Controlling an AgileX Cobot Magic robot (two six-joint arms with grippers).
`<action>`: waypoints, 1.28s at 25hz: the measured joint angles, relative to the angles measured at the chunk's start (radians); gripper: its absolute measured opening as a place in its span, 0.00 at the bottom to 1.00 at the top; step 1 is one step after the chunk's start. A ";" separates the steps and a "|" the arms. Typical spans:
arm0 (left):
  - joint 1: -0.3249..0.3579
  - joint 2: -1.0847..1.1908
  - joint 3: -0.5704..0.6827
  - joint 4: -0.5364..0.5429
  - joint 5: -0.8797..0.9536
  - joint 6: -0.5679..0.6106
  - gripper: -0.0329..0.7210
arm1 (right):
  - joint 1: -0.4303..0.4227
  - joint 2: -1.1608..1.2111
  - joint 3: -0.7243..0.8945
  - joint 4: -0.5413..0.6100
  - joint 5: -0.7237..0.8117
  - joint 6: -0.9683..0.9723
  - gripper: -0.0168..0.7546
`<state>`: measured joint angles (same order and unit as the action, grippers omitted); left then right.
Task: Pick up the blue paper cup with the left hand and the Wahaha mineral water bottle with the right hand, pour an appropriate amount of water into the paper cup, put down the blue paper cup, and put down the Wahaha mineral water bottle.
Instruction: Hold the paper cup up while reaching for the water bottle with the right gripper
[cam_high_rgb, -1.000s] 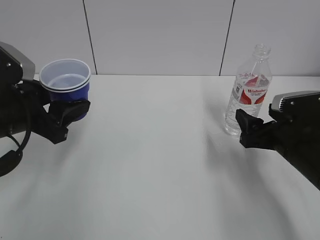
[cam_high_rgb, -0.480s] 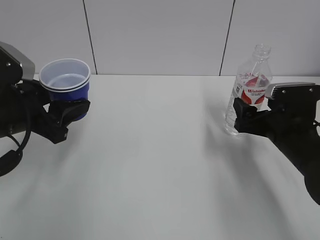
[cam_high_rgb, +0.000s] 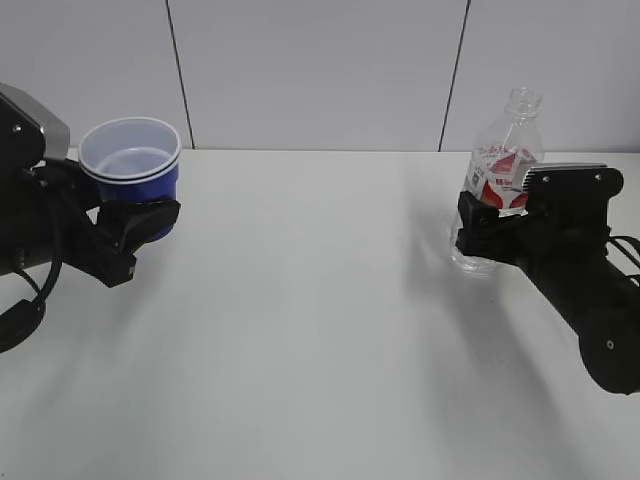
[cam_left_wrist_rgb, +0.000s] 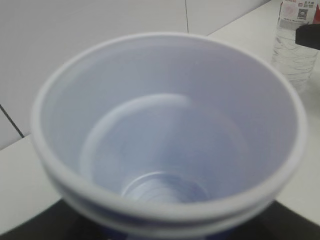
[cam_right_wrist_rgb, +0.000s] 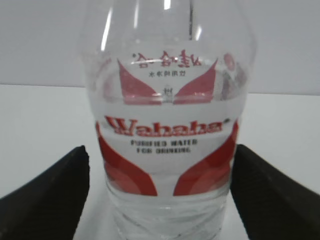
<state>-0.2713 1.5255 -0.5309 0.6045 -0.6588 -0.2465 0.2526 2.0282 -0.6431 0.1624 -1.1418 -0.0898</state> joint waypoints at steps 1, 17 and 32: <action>0.000 0.000 0.000 0.000 0.000 0.000 0.62 | 0.000 0.003 -0.002 0.001 0.000 0.000 0.88; 0.000 0.000 0.000 -0.001 0.000 0.000 0.62 | 0.000 0.074 -0.097 0.035 0.000 -0.016 0.84; 0.000 0.000 0.000 -0.002 0.000 0.000 0.61 | 0.000 0.107 -0.147 0.042 -0.005 -0.043 0.80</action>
<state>-0.2713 1.5255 -0.5309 0.6023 -0.6588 -0.2465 0.2526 2.1350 -0.7905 0.2043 -1.1469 -0.1325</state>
